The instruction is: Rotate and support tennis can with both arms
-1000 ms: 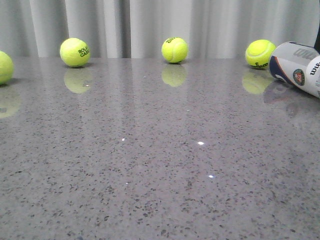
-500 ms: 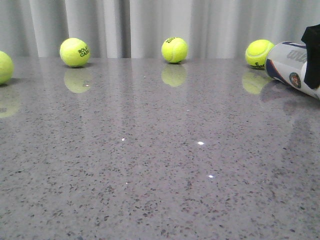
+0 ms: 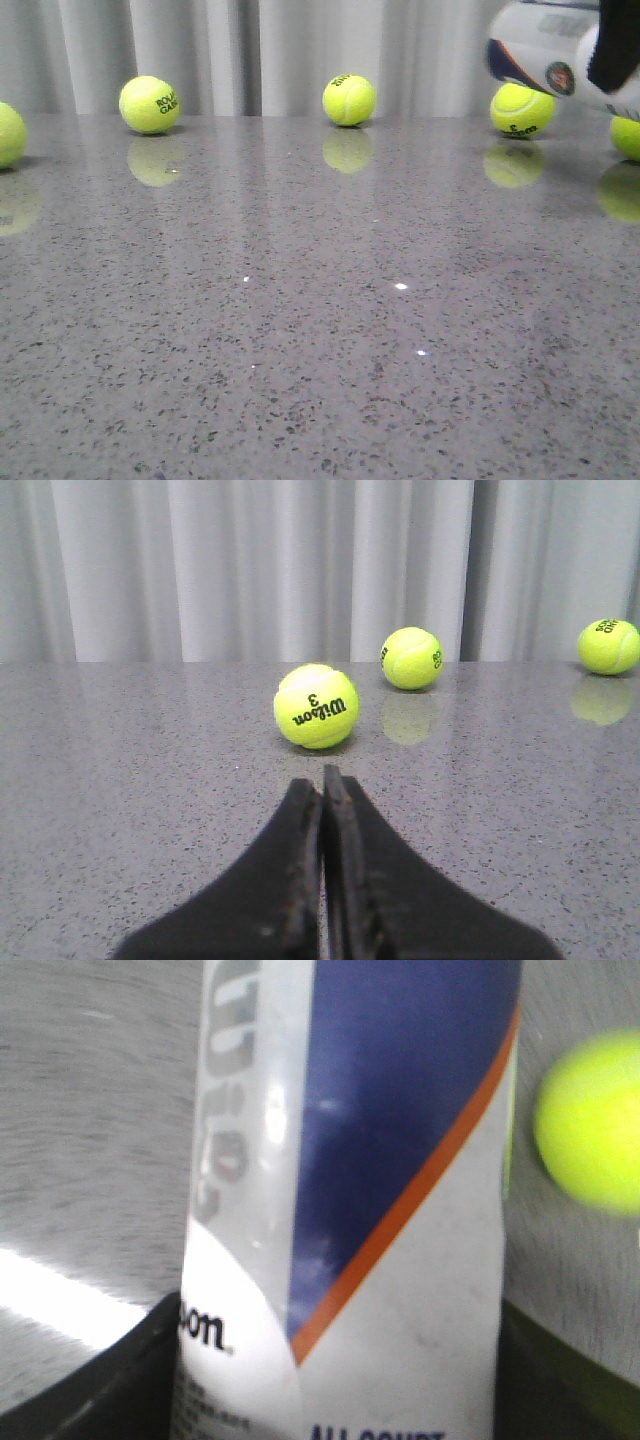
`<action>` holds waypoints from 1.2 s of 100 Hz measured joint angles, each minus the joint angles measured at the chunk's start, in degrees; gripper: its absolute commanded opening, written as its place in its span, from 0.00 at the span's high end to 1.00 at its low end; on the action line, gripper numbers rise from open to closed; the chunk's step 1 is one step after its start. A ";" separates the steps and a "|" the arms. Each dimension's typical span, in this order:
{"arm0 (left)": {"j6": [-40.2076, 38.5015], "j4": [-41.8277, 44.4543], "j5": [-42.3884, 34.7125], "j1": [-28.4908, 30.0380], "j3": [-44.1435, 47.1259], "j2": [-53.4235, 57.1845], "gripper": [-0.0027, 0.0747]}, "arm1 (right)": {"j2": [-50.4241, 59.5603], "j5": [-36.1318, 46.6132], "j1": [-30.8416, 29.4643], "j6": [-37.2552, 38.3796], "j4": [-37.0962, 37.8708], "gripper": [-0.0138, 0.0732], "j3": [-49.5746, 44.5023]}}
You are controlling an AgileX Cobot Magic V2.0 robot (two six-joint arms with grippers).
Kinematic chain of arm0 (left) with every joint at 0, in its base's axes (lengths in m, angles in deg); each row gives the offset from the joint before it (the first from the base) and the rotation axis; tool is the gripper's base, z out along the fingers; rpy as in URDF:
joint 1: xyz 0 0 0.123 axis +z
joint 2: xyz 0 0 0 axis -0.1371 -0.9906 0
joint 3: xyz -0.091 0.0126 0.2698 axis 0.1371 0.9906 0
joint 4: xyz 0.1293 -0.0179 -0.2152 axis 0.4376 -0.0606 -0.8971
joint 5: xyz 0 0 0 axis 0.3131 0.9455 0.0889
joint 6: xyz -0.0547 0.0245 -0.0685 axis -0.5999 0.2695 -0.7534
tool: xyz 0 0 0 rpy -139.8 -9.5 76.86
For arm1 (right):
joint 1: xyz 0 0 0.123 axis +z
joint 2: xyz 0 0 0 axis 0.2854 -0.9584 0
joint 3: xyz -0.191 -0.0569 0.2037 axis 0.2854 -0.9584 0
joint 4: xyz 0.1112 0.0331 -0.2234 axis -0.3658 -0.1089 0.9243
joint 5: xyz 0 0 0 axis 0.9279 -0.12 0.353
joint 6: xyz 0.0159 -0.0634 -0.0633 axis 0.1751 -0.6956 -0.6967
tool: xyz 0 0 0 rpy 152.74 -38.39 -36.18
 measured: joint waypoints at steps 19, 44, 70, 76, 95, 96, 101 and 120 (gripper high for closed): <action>0.00 0.00 0.00 0.00 0.00 0.00 0.99 | 0.01 -2.56 9.89 -16.73 -0.10 0.55 1.63; 0.00 0.00 0.00 0.00 0.00 0.00 0.99 | -2.95 -2.12 18.76 -31.44 -0.19 0.54 1.74; 0.00 0.00 0.00 0.00 0.00 0.00 0.99 | -8.35 -1.44 21.16 -38.16 -4.29 0.54 1.74; 0.00 0.00 0.00 0.00 0.00 0.00 0.99 | -9.23 -1.31 21.16 -38.95 -4.96 0.54 1.74; 0.00 0.00 0.00 0.00 0.00 0.00 0.99 | -11.39 -0.68 21.16 -39.34 -5.71 0.41 1.74; 0.00 0.00 0.00 0.00 0.00 0.00 0.99 | -11.55 -0.68 21.16 -39.44 -5.71 0.40 1.74; 0.00 0.00 0.00 0.00 0.00 0.00 0.99 | -11.82 -0.55 21.16 -39.44 -5.71 0.33 1.74; 0.00 0.00 0.00 0.00 0.00 0.00 0.99 | -12.04 -0.55 21.16 -39.56 -5.80 0.07 1.81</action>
